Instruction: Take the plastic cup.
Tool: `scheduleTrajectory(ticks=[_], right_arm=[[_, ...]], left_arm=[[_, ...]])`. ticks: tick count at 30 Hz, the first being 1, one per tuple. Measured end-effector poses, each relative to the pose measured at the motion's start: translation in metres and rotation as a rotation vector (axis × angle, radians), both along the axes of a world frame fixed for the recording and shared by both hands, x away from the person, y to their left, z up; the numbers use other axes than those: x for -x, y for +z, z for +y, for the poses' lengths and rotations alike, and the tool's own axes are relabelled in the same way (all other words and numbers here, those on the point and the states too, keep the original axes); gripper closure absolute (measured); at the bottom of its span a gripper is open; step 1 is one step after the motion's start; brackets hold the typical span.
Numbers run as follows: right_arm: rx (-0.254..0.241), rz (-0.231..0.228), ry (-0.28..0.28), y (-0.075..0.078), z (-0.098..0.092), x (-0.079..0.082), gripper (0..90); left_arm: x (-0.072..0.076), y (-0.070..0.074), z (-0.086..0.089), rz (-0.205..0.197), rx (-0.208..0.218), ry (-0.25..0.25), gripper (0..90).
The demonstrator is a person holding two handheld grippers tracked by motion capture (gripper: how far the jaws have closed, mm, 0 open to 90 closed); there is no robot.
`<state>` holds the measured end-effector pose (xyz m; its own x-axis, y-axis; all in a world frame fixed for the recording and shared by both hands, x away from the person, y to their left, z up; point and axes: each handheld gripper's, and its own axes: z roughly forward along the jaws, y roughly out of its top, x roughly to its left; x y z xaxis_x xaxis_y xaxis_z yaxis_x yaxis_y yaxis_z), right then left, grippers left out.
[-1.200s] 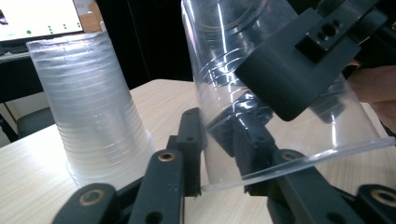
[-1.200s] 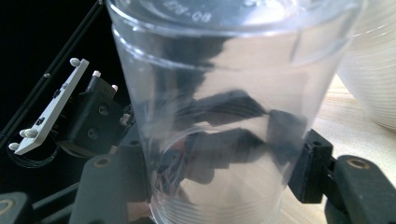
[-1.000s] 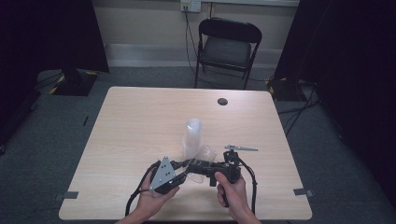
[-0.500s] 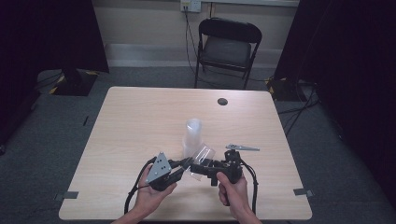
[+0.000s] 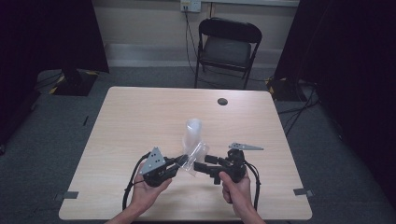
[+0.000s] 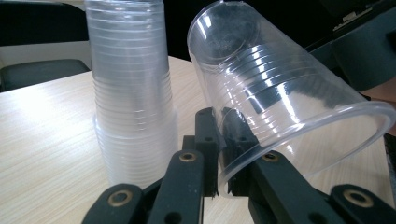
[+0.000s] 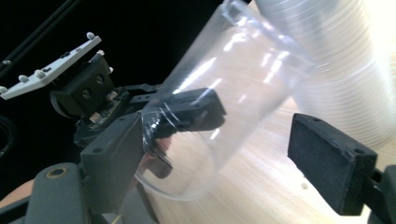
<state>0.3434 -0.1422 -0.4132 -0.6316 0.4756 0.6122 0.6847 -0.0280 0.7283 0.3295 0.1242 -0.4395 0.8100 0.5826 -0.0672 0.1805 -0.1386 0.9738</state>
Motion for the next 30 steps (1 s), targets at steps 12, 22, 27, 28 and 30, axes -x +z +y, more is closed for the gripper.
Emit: scheduleTrajectory(ticks=[12, 22, 27, 28, 30], right_arm=[[0.053, -0.076, -0.024, 0.001, -0.006, -0.001, 21.1], [0.095, -0.123, -0.026, 0.004, -0.008, 0.0, 20.5], [0.138, -0.156, -0.004, 0.005, -0.009, 0.002, 21.3], [0.143, -0.166, 0.0, 0.005, -0.01, 0.004, 21.4], [0.143, -0.173, 0.004, 0.004, -0.01, 0.005, 21.6]], left_arm=[[-0.003, 0.007, 0.01, 0.07, -0.041, -0.014, 86.0], [-0.009, 0.011, 0.013, 0.248, -0.077, -0.028, 86.3], [-0.011, 0.014, 0.014, 0.306, -0.092, -0.064, 86.5], [-0.012, 0.015, 0.014, 0.323, -0.095, -0.079, 86.5], [-0.012, 0.015, 0.015, 0.34, -0.093, -0.085, 86.5]])
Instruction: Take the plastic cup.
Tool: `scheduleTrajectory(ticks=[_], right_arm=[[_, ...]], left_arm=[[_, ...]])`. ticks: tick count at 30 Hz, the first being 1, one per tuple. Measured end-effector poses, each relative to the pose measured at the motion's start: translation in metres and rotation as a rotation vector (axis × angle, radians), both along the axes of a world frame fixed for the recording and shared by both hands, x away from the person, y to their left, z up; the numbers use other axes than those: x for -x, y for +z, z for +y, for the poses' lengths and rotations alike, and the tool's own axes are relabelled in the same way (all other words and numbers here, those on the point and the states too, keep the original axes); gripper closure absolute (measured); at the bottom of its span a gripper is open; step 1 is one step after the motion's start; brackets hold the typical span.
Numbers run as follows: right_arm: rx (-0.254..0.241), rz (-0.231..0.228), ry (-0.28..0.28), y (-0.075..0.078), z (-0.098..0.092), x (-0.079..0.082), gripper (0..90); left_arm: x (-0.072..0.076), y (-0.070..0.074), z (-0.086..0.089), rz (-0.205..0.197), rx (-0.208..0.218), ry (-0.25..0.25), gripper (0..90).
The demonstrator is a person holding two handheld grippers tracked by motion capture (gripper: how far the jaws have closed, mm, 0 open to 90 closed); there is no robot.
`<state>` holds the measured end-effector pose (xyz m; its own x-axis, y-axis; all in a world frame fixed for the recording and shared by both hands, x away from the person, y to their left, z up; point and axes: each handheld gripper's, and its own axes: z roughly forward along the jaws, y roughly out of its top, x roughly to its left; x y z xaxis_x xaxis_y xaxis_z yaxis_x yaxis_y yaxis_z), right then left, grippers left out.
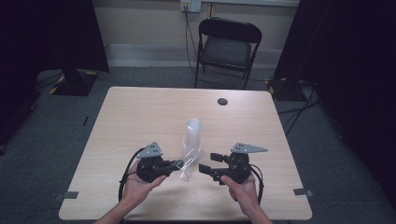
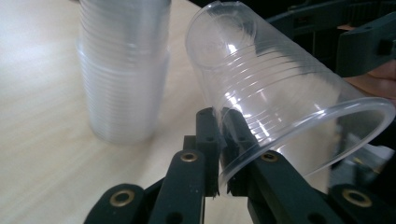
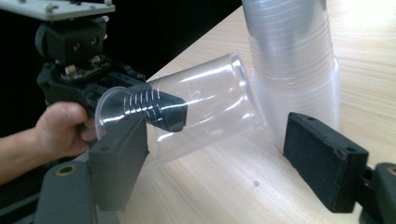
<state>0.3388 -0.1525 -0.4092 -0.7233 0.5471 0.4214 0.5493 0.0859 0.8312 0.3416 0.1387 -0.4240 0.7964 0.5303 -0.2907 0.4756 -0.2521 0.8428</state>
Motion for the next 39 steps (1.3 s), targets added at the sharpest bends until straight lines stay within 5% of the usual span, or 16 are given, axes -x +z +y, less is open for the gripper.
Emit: scheduleTrajectory(ticks=[6, 13, 22, 24, 32, 39], right_arm=[[0.068, -0.052, 0.016, -0.008, -0.003, 0.008, 23.2], [0.104, -0.121, 0.033, -0.007, -0.005, 0.015, 23.4], [0.267, -0.211, 0.11, -0.008, 0.005, 0.023, 21.7], [0.288, -0.231, 0.133, -0.009, 0.009, 0.023, 20.6], [0.37, -0.281, 0.23, -0.01, 0.024, 0.026, 18.6], [0.438, -0.349, 0.286, -0.01, 0.031, 0.027, 14.5]], left_arm=[[-0.004, 0.001, -0.002, 0.057, -0.045, -0.064, 86.3], [-0.007, 0.0, -0.01, 0.062, -0.148, -0.125, 86.2], [-0.009, -0.002, -0.022, 0.094, -0.24, -0.193, 86.2], [-0.011, -0.005, -0.025, 0.144, -0.289, -0.216, 86.2], [-0.013, -0.007, -0.028, 0.202, -0.283, -0.246, 86.2], [-0.018, 0.0, -0.027, 0.204, -0.284, -0.24, 86.2]])
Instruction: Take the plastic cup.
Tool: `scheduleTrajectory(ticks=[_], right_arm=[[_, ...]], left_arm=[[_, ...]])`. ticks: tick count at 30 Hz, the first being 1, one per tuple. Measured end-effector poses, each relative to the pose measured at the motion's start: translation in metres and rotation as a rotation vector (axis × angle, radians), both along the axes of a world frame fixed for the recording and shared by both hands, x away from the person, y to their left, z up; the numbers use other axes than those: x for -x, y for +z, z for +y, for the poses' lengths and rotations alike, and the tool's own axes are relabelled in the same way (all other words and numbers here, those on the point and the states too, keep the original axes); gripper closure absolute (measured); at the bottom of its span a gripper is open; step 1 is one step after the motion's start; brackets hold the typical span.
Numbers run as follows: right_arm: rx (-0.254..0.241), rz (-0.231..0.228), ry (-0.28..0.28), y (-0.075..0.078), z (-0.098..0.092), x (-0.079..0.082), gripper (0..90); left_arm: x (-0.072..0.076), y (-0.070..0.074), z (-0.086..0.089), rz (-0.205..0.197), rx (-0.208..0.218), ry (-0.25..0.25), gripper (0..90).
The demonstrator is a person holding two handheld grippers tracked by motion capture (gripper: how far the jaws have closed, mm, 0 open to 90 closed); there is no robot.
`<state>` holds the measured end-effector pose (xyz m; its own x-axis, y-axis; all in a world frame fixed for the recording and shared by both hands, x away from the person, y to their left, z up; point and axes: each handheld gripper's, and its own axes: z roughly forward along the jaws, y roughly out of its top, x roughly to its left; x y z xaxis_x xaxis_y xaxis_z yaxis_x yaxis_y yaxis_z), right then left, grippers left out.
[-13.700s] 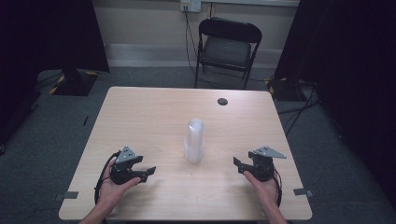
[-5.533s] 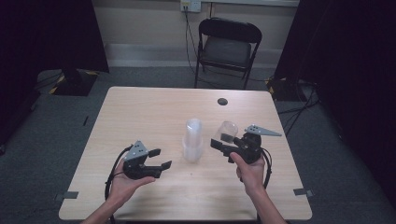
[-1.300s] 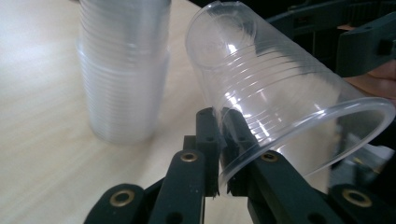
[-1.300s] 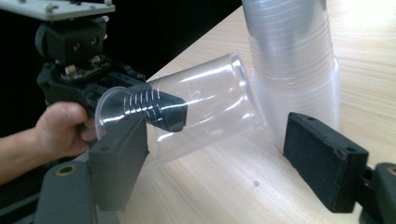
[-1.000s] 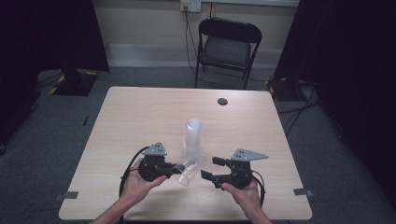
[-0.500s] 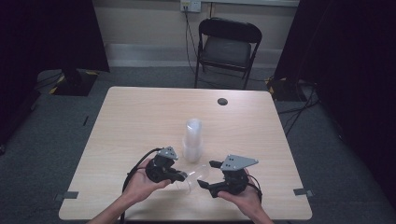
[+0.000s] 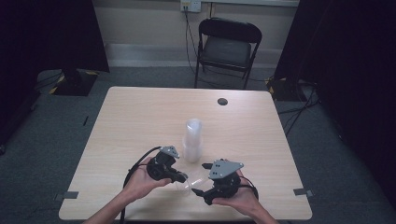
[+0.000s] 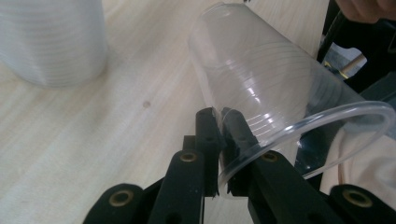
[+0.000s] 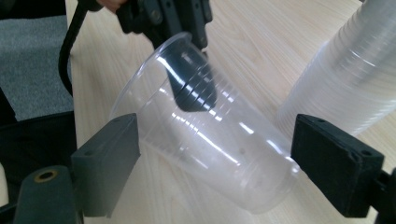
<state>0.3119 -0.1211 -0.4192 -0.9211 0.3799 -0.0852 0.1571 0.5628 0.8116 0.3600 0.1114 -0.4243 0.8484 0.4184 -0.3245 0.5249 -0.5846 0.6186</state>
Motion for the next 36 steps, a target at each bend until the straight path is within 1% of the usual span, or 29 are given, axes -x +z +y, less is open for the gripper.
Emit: scheduleTrajectory(ticks=[1, 2, 3, 4, 5, 6, 7, 9, 10, 11, 13, 14, 15, 16, 17, 18, 20, 22, 23, 25, 27, 28, 29, 30, 31, 32, 33, 34, 36], right_arm=[[0.0, 0.0, 0.0, 0.0, 0.0, 0.0, 14.5], [0.015, -0.009, 0.011, 0.0, 0.001, -0.002, 13.7], [0.02, -0.016, 0.011, 0.0, 0.001, -0.002, 13.7], [0.025, -0.023, 0.012, 0.0, 0.001, -0.002, 13.6], [0.025, -0.023, 0.012, 0.0, 0.001, -0.002, 13.6], [0.03, -0.026, 0.012, -0.001, 0.002, -0.002, 13.5], [0.049, -0.039, 0.014, -0.004, 0.004, -0.001, 12.5], [0.054, -0.039, 0.018, -0.005, 0.005, -0.002, 12.4], [0.066, -0.032, 0.026, -0.008, 0.008, -0.003, 11.5], [0.067, -0.034, 0.026, -0.009, 0.009, -0.003, 11.4], [0.073, -0.043, 0.027, -0.01, 0.01, -0.003, 11.2], [0.084, -0.05, 0.031, -0.012, 0.014, -0.003, 12.0], [0.084, -0.05, 0.031, -0.012, 0.014, -0.003, 12.0], [0.09, -0.053, 0.032, -0.013, 0.015, -0.002, 12.0], [0.095, -0.054, 0.031, -0.015, 0.018, -0.004, 12.1], [0.1, -0.053, 0.032, -0.015, 0.019, -0.004, 12.7], [0.108, -0.065, 0.023, -0.017, 0.02, -0.005, 13.2], [0.11, -0.078, 0.021, -0.019, 0.021, -0.005, 13.4], [0.111, -0.086, 0.014, -0.019, 0.021, -0.005, 13.6], [0.11, -0.094, 0.007, -0.02, 0.021, -0.005, 13.9], [0.112, -0.102, 0.003, -0.021, 0.021, -0.005, 14.0], [0.113, -0.104, 0.004, -0.021, 0.022, -0.005, 14.1], [0.113, -0.1, 0.007, -0.021, 0.022, -0.005, 14.3], [0.115, -0.101, 0.009, -0.021, 0.023, -0.004, 14.8], [0.115, -0.101, 0.009, -0.021, 0.023, -0.004, 14.8], [0.123, -0.112, 0.021, -0.022, 0.025, -0.001, 15.9], [0.123, -0.112, 0.021, -0.022, 0.025, -0.001, 15.9], [0.12, -0.119, 0.031, -0.021, 0.027, 0.0, 18.8], [0.11, -0.12, 0.036, -0.021, 0.027, 0.0, 20.7]], left_arm=[[0.0, 0.0, 0.0, 0.0, 0.0, 0.0, 86.3], [-0.002, 0.003, 0.0, -0.007, -0.008, -0.001, 86.4], [-0.004, 0.004, 0.0, -0.002, -0.009, -0.009, 86.4], [-0.004, 0.005, 0.0, 0.005, 0.001, -0.009, 86.5], [-0.004, 0.005, 0.0, 0.005, 0.001, -0.009, 86.6], [-0.005, 0.007, 0.0, -0.003, 0.011, 0.006, 86.6], [-0.005, 0.007, 0.0, 0.005, 0.013, 0.008, 87.3], [-0.005, 0.006, -0.002, 0.004, 0.004, 0.011, 87.4], [-0.004, 0.006, -0.003, 0.014, 0.023, 0.014, 87.4], [-0.004, 0.005, -0.004, 0.02, 0.035, 0.013, 87.5], [-0.004, 0.006, -0.004, 0.018, 0.025, 0.017, 87.5], [-0.005, 0.005, -0.006, 0.036, 0.045, 0.013, 87.5], [-0.005, 0.005, -0.006, 0.036, 0.045, 0.013, 87.5], [-0.004, 0.006, -0.007, 0.03, 0.027, 0.015, 87.5], [-0.005, 0.006, -0.009, 0.046, 0.037, 0.008, 87.5], [-0.005, 0.006, -0.01, 0.048, 0.026, 0.026, 87.6], [-0.007, 0.004, -0.011, 0.069, 0.047, 0.025, 87.7], [-0.009, 0.004, -0.011, 0.074, 0.047, 0.019, 87.8], [-0.009, 0.003, -0.012, 0.078, 0.046, 0.03, 87.7], [-0.01, 0.002, -0.014, 0.086, 0.06, 0.037, 87.7], [-0.01, 0.001, -0.017, 0.073, 0.052, 0.037, 87.7], [-0.009, 0.001, -0.019, 0.072, 0.033, 0.044, 87.8], [-0.01, -0.001, -0.02, 0.084, 0.041, 0.031, 87.8], [-0.01, -0.001, -0.02, 0.084, 0.041, 0.031, 87.8], [-0.01, -0.001, -0.021, 0.08, 0.018, 0.039, 87.8], [-0.011, -0.003, -0.022, 0.099, 0.03, 0.031, 87.7], [-0.011, -0.003, -0.022, 0.099, 0.03, 0.031, 87.7], [-0.011, -0.004, -0.023, 0.09, 0.013, 0.042, 87.9], [-0.011, -0.005, -0.024, 0.094, 0.01, 0.047, 88.1]])
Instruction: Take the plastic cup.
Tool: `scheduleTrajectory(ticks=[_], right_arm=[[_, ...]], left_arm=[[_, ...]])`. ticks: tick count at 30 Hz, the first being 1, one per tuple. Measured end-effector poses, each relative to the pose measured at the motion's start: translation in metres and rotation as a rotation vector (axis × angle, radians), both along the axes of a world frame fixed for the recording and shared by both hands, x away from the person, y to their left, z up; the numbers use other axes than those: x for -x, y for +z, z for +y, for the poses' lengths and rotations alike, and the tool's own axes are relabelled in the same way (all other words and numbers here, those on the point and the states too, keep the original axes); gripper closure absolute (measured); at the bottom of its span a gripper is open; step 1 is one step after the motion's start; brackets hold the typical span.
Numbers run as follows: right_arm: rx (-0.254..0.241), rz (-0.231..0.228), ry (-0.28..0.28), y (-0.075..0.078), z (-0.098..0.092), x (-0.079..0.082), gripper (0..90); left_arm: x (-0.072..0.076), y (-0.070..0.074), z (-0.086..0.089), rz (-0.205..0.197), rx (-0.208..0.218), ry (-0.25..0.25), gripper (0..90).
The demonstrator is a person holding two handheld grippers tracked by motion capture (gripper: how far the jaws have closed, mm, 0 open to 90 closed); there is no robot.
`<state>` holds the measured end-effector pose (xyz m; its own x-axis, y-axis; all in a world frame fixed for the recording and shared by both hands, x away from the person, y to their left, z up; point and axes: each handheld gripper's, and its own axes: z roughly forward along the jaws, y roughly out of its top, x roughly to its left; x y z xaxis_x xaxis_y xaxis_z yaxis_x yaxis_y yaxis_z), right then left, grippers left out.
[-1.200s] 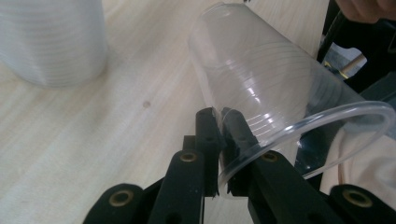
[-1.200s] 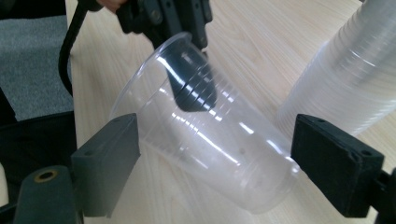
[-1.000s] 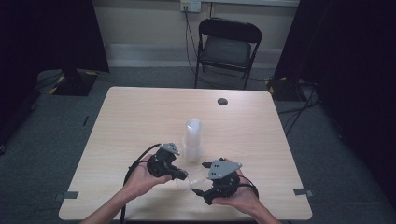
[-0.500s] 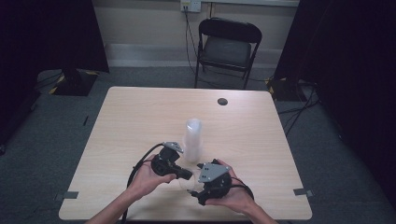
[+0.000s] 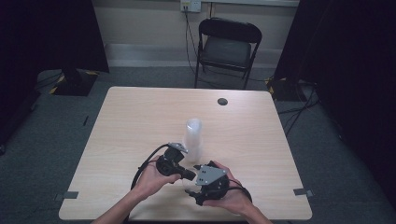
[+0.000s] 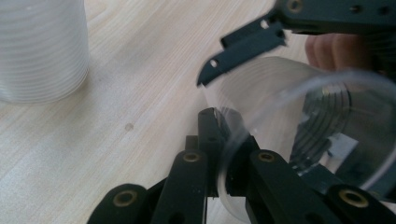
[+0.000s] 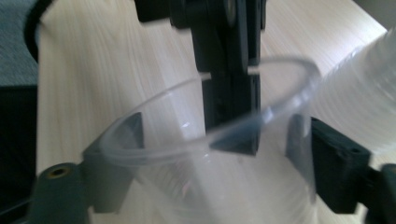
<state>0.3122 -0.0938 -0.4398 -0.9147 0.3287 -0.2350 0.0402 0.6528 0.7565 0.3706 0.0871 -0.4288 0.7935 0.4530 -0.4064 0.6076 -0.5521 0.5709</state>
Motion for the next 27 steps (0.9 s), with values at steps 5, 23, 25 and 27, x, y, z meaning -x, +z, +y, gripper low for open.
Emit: scheduleTrajectory(ticks=[5, 23, 25, 27], right_arm=[[-0.027, -0.007, 0.017, 0.0031, 0.0038, 0.0019, 23.5], [-0.065, 0.009, -0.009, 0.0062, 0.002, 0.0051, 28.8], [-0.07, 0.013, -0.011, 0.0065, 0.0014, 0.0048, 28.9], [-0.079, 0.016, -0.019, 0.0074, -0.0009, 0.0036, 29.0]], left_arm=[[-0.0004, -0.0034, -0.0039, 0.004, -0.009, -0.016, 88.1], [0.0051, 0.0004, -0.0011, -0.031, -0.005, 0.016, 86.0], [0.0054, 0.0005, -0.0011, -0.03, 0.011, 0.016, 85.7], [0.0059, 0.0015, -0.0011, -0.042, 0.011, 0.017, 84.7]])
